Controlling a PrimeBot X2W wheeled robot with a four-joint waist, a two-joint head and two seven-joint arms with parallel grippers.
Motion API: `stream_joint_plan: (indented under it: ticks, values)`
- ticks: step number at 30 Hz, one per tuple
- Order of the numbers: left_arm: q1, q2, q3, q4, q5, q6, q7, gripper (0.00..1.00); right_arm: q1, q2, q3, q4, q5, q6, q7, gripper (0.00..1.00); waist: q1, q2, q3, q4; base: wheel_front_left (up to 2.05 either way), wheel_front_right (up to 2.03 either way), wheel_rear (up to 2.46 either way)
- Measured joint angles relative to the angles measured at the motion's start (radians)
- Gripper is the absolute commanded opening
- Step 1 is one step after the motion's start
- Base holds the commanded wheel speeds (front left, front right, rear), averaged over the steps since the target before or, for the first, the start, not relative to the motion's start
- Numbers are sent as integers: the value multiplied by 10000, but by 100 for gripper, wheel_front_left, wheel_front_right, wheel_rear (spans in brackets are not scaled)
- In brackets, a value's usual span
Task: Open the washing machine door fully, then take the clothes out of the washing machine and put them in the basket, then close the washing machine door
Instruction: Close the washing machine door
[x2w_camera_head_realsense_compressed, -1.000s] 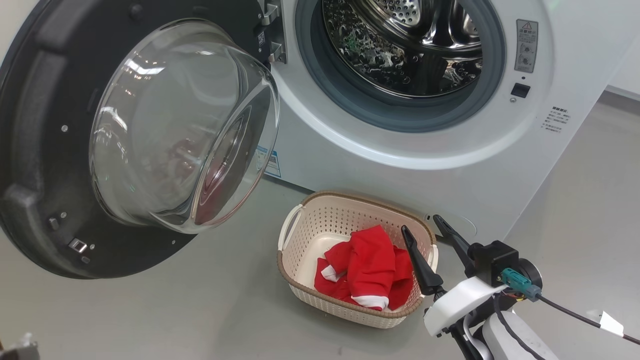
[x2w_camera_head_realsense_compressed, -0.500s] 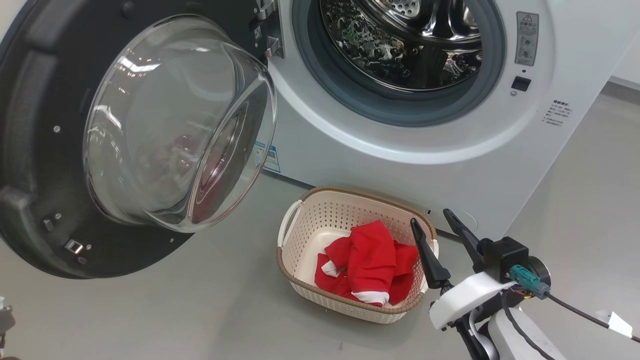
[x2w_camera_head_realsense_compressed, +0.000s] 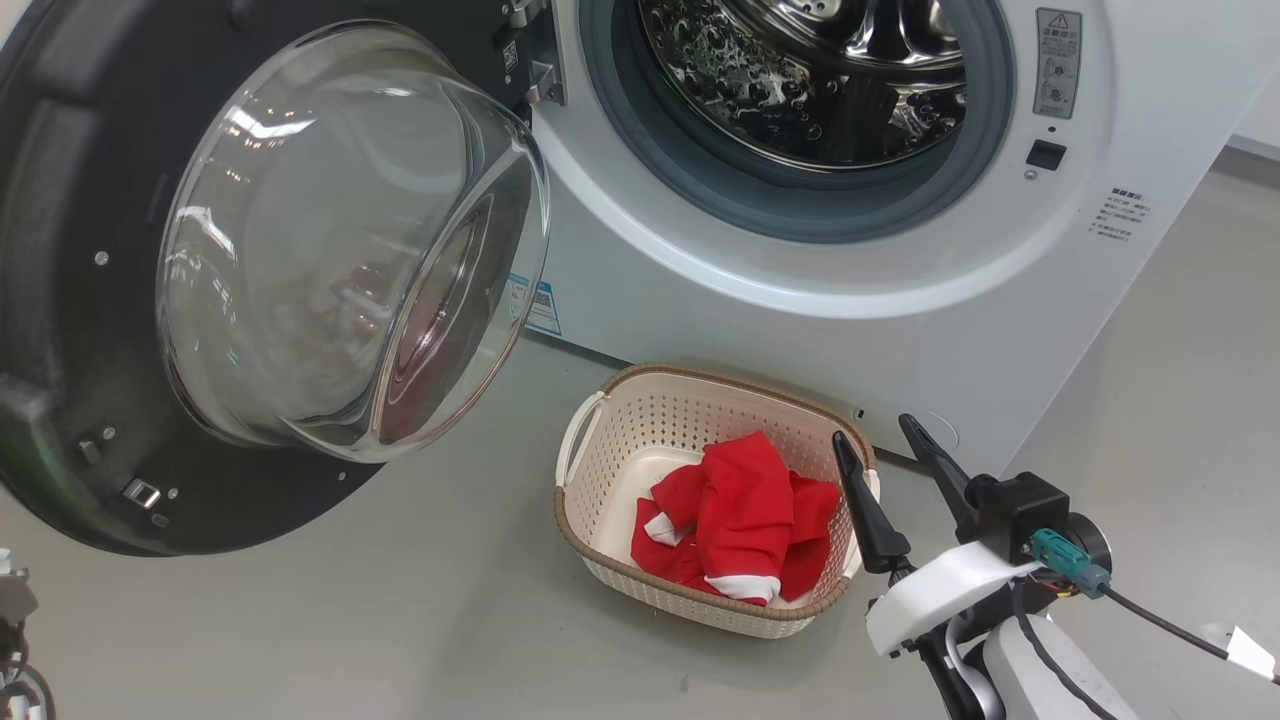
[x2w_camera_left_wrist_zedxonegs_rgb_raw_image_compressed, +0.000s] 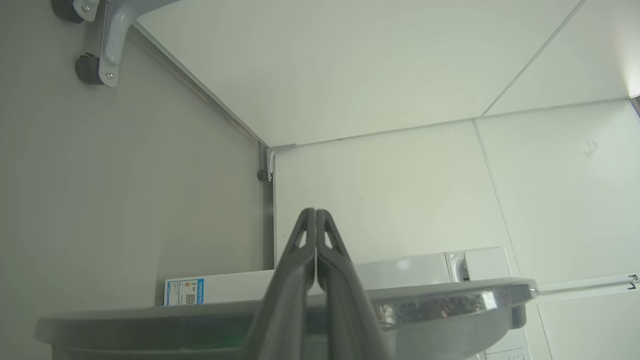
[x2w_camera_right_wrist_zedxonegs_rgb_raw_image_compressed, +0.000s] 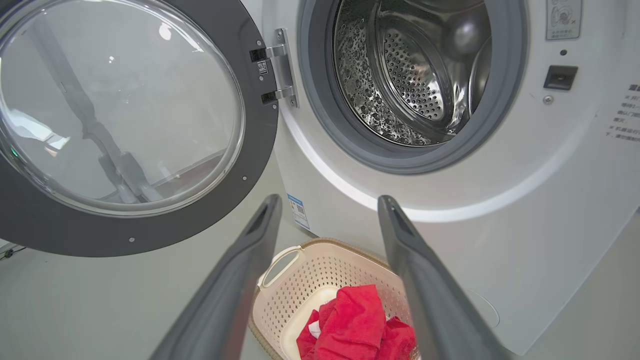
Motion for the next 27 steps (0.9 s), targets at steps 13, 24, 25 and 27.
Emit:
stream_joint_plan:
  ticks: [13, 24, 25, 27]
  values:
    - [-267, 0, -387, 477, -500, 77, 1160, 0, 52, 2, -86, -40, -12, 6, 0, 100, 0, 0, -13, -11, 0, 0, 0]
    - [-243, 148, -1060, 539, -621, -111, 2615, 0, 192, 2, -186, -59, -10, 10, 0, 100, 0, 0, -29, 3, 0, 0, 0]
    - [-240, 128, -1106, 520, -648, -121, 2752, 0, 198, 2, -194, -61, -10, 10, 0, 100, 0, 0, -28, 5, 0, 0, 0]
    - [-218, 90, -1187, 460, -727, -199, 3007, 0, 199, 2, -213, -61, -10, 10, 0, 100, 0, 0, -22, 12, 0, 0, 0]
